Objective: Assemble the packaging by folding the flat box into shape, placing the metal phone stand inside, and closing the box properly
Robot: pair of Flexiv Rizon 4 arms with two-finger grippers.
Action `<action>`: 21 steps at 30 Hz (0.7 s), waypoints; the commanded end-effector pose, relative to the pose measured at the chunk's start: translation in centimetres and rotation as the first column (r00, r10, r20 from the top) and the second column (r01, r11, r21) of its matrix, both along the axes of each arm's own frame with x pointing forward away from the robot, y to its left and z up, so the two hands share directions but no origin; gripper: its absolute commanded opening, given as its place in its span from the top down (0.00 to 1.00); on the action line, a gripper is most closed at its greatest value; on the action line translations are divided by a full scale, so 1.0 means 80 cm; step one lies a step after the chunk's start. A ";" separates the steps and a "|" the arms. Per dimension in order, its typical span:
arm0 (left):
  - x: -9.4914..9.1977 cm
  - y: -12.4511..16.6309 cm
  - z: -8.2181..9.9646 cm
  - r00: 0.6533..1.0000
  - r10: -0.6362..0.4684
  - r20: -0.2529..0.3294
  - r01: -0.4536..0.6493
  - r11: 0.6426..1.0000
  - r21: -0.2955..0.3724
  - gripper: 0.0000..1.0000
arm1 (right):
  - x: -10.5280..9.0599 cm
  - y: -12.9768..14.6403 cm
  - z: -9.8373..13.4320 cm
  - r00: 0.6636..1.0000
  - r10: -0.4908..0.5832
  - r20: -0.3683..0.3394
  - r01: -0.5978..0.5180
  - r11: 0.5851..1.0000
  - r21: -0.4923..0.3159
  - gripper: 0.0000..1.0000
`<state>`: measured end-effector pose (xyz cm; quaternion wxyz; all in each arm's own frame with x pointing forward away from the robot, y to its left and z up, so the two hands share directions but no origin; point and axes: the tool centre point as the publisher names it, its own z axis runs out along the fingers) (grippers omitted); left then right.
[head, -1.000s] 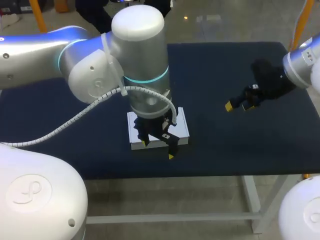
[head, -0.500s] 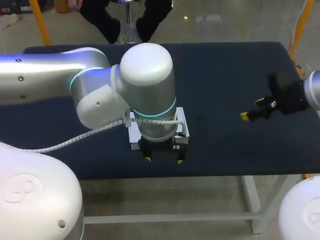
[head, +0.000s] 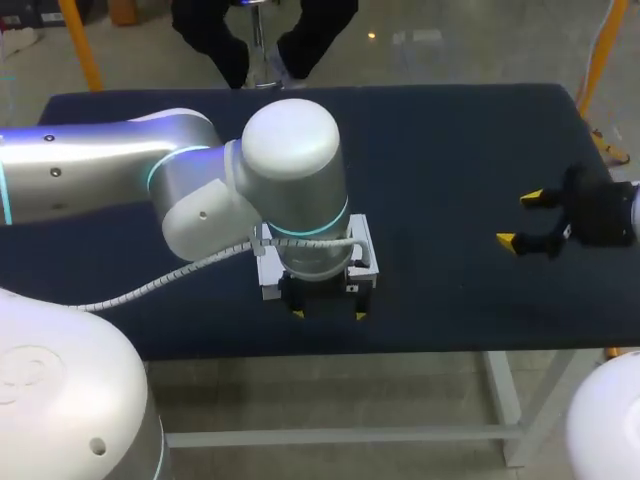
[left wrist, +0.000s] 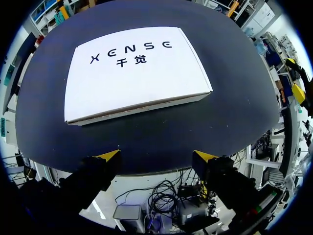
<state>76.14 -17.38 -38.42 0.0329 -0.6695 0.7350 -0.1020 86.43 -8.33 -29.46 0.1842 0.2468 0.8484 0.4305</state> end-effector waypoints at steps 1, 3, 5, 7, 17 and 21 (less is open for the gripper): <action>0.018 -0.009 -0.006 1.000 0.007 -0.010 -0.007 1.000 0.016 0.00 | 0.003 -0.005 -0.001 0.995 0.024 0.098 -0.039 0.988 0.147 0.00; 0.026 -0.008 -0.009 1.000 0.016 -0.012 -0.016 1.000 0.015 0.00 | 0.003 -0.005 -0.001 0.995 0.024 0.098 -0.039 0.988 0.147 0.00; 0.033 -0.006 -0.011 0.999 0.024 -0.022 -0.023 1.000 0.008 0.00 | 0.003 -0.005 -0.001 0.995 0.024 0.098 -0.039 0.988 0.147 0.00; 0.039 -0.005 -0.014 0.999 0.035 -0.036 -0.035 0.999 0.003 0.00 | 0.003 -0.005 -0.001 0.995 0.024 0.098 -0.039 0.988 0.147 0.00; 0.071 -0.001 -0.018 0.994 0.081 -0.071 -0.079 0.997 0.027 0.00 | 0.003 -0.005 -0.001 0.995 0.024 0.098 -0.039 0.988 0.147 0.00; 0.083 0.001 -0.018 0.993 0.090 -0.070 -0.087 0.995 0.043 0.00 | 0.003 -0.005 -0.001 0.995 0.024 0.098 -0.039 0.988 0.147 0.00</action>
